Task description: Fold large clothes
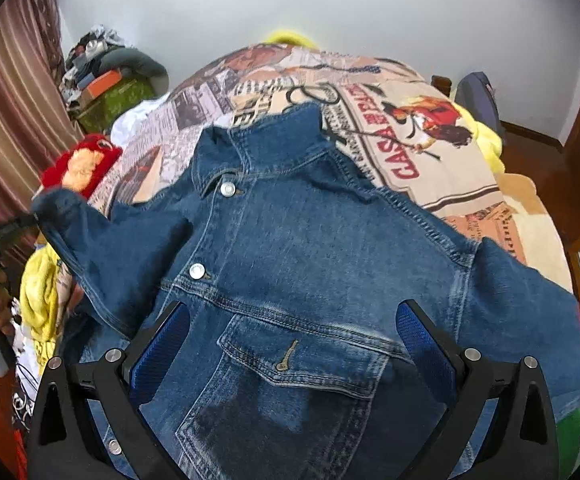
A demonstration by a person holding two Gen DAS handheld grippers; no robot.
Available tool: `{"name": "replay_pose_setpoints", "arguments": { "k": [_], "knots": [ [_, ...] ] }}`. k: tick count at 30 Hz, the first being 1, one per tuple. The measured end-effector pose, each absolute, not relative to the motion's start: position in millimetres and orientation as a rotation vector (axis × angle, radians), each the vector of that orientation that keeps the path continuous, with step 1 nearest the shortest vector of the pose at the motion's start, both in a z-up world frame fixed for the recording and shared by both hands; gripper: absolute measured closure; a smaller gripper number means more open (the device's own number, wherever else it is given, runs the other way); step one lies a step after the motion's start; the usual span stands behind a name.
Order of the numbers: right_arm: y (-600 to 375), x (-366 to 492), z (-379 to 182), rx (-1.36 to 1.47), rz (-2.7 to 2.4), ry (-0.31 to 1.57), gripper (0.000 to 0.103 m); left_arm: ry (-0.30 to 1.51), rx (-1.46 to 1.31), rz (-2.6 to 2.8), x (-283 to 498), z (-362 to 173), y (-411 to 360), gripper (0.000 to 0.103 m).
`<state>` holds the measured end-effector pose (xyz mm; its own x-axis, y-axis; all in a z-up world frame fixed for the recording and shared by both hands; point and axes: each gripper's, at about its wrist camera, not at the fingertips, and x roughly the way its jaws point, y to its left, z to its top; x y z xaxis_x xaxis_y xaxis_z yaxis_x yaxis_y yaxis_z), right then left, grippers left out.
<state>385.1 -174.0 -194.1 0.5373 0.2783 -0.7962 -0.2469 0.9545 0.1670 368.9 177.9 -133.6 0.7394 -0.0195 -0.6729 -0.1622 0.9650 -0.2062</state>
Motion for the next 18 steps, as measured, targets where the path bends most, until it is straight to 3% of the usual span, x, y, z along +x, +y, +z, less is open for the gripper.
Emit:
{"name": "replay_pose_setpoints", "arguments": {
  "k": [5,9,18],
  "knots": [
    [-197,374,-173,0.071,0.302,0.897,0.001,0.608,-0.183,-0.085,373,-69,107,0.092],
    [-219,365,-157,0.094,0.282,0.863,0.001,0.584,-0.144,-0.209,376,-49,52,0.094],
    [-282,343,-143,0.140,0.194,0.837,0.001,0.756,-0.065,-0.454,384,-101,-65,0.095]
  ]
}}
